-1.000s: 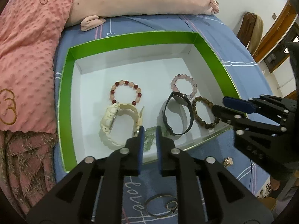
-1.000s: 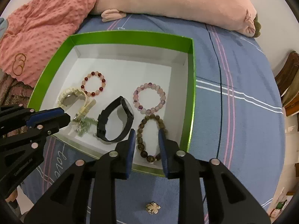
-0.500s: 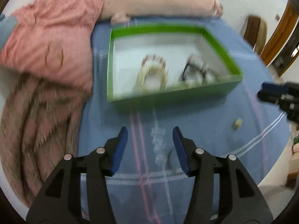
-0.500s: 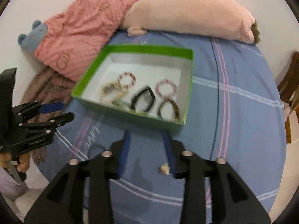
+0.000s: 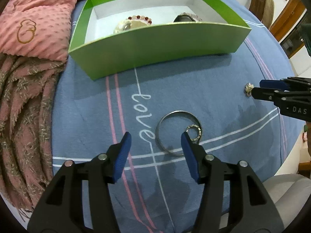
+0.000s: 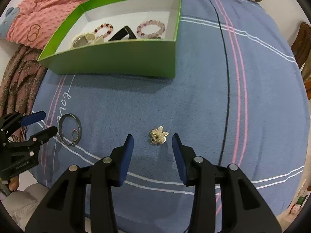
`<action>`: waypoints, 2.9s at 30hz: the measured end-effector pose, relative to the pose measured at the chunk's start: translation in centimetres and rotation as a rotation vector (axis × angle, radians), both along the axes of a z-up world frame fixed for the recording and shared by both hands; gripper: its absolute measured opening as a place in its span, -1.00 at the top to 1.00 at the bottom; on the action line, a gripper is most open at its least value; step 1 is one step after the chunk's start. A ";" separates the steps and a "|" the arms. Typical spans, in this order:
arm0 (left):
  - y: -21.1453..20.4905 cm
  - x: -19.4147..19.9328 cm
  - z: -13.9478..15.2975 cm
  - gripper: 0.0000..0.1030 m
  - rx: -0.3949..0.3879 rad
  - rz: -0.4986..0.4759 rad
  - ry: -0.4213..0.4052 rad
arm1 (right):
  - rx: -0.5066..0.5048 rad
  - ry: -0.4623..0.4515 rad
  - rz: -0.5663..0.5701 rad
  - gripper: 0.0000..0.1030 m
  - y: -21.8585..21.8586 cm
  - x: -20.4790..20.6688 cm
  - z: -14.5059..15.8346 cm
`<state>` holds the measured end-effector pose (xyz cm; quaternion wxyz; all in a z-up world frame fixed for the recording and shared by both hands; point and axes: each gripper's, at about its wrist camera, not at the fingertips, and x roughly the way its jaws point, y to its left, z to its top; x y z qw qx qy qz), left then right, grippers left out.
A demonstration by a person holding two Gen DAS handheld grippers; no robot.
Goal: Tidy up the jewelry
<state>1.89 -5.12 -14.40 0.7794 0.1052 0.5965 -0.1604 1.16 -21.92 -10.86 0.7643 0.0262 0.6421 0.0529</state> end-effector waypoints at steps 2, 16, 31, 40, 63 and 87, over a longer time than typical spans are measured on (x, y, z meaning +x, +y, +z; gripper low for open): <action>0.1 0.1 -0.5 -0.05 0.019 0.011 0.011 | 0.001 0.010 0.001 0.19 0.2 0.0 -0.4; 1.5 0.4 -0.1 0.19 -0.005 0.061 -0.002 | 0.004 0.028 0.000 0.19 0.4 -0.1 -0.9; -0.7 0.9 -2.5 0.64 -0.010 0.024 0.061 | 0.025 0.045 -0.026 0.19 0.1 0.0 -1.6; -0.3 0.8 -2.5 0.89 -0.028 0.044 0.066 | 0.018 0.030 -0.031 0.19 -0.1 0.3 -1.8; 4.9 1.1 0.0 0.91 -0.082 0.142 0.043 | 0.045 -0.096 -0.104 0.61 -3.5 1.5 2.6; 10.3 1.3 1.5 0.63 -0.167 0.254 0.039 | 0.154 0.009 0.057 0.41 3.3 1.0 -0.3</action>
